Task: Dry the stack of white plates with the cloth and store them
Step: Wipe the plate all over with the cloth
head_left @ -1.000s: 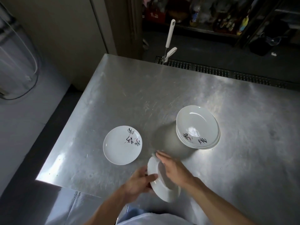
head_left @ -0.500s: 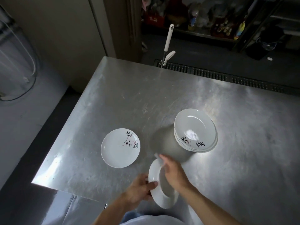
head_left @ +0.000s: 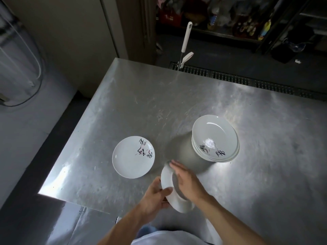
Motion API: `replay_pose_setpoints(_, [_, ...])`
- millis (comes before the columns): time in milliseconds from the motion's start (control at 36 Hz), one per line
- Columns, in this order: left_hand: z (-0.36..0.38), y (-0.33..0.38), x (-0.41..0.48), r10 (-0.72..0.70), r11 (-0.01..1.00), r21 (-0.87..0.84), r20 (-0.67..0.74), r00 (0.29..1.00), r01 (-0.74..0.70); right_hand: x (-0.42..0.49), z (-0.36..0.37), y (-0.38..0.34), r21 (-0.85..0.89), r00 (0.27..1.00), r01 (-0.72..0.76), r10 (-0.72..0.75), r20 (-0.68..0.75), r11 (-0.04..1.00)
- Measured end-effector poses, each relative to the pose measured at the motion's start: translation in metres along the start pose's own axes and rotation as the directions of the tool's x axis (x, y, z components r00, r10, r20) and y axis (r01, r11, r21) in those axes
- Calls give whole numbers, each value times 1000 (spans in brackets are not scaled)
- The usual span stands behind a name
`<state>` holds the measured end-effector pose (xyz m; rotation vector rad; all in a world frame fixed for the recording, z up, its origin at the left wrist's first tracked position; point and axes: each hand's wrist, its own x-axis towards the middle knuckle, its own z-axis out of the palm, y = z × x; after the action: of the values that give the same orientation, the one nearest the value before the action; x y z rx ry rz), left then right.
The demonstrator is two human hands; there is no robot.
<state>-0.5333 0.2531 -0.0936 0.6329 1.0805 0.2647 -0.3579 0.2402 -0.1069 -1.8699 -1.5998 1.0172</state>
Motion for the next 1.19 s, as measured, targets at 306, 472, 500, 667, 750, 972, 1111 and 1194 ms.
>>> replay_pose_setpoints(306, [-1,-2,-2,-23,999,24,-9,1000,23,-8,-1,0,34,998,-62,63,-29,997])
replay_pose_setpoints(472, [6,-2,-2,16,1000,6,-20,1000,-16,-23,12,-11,42,974,175,-179,141,984])
replay_pose_setpoints(500, [5,-2,-2,30,1000,6,-22,999,-30,-19,7,-8,45,978,161,-166,130,986])
replay_pose_setpoints(667, [11,-18,-5,44,974,-213,-129,991,-71,5,-11,21,76,919,-391,394,-27,917])
replay_pose_setpoints(750, [12,-14,-4,33,950,-306,-115,993,-67,-9,-6,10,162,953,-293,302,-35,942])
replay_pose_setpoints(972, [0,-15,-4,75,987,-142,-16,997,-77,-18,6,-14,33,953,245,-247,177,969])
replay_pose_setpoints(1111, [-6,-9,-5,6,999,-49,33,999,-5,-2,-7,-7,6,998,17,-17,66,1000])
replay_pose_setpoints(1194, [-8,-10,-5,-2,1000,-25,49,999,4,-16,9,-14,27,961,200,-201,188,979])
